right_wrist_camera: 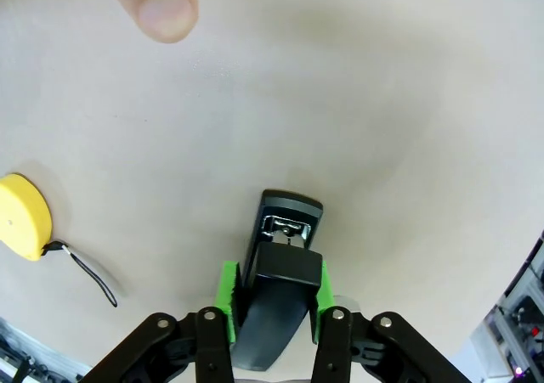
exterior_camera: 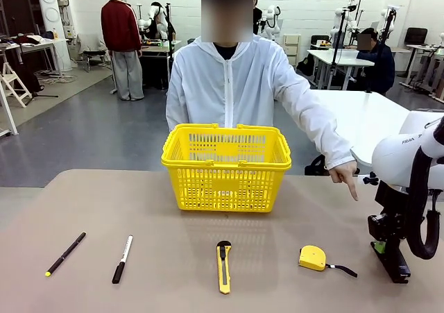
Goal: Place the items the person wants into the basket.
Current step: Pick up the item the person points to and place it in the Market Basket.
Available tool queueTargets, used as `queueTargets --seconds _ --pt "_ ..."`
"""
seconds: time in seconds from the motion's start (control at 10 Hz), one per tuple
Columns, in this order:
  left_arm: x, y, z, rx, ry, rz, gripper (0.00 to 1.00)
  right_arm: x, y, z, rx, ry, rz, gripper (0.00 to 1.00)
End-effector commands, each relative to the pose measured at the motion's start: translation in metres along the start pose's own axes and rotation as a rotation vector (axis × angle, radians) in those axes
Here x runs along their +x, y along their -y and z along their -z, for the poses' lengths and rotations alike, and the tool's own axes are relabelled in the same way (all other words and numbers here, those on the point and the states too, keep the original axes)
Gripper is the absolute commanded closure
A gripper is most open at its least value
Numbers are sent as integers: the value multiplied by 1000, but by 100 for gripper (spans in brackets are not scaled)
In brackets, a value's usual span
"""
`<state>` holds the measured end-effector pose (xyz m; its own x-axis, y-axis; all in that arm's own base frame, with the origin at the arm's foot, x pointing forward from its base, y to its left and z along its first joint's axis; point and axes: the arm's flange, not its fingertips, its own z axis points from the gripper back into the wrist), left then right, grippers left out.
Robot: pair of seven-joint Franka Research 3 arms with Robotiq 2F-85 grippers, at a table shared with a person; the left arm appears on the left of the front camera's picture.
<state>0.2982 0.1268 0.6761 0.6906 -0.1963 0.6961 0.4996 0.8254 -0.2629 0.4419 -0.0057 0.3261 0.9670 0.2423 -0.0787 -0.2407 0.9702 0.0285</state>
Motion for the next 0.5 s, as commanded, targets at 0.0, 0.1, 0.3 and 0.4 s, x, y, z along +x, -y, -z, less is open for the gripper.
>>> queueTargets --seconds 0.0,0.1,0.3,0.4 --pt "0 -1 -1 -9 9 8 0 4 2 -2 -31 -23 21 96" --pt "0 -1 -1 -9 9 8 0 3 2 -2 -32 -26 20 100" --pt "0 -1 -1 -9 9 8 0 -2 0 -15 -1 -29 14 100" --pt "0 -1 -1 -9 9 8 0 -11 -8 -41 12 -54 -25 79"
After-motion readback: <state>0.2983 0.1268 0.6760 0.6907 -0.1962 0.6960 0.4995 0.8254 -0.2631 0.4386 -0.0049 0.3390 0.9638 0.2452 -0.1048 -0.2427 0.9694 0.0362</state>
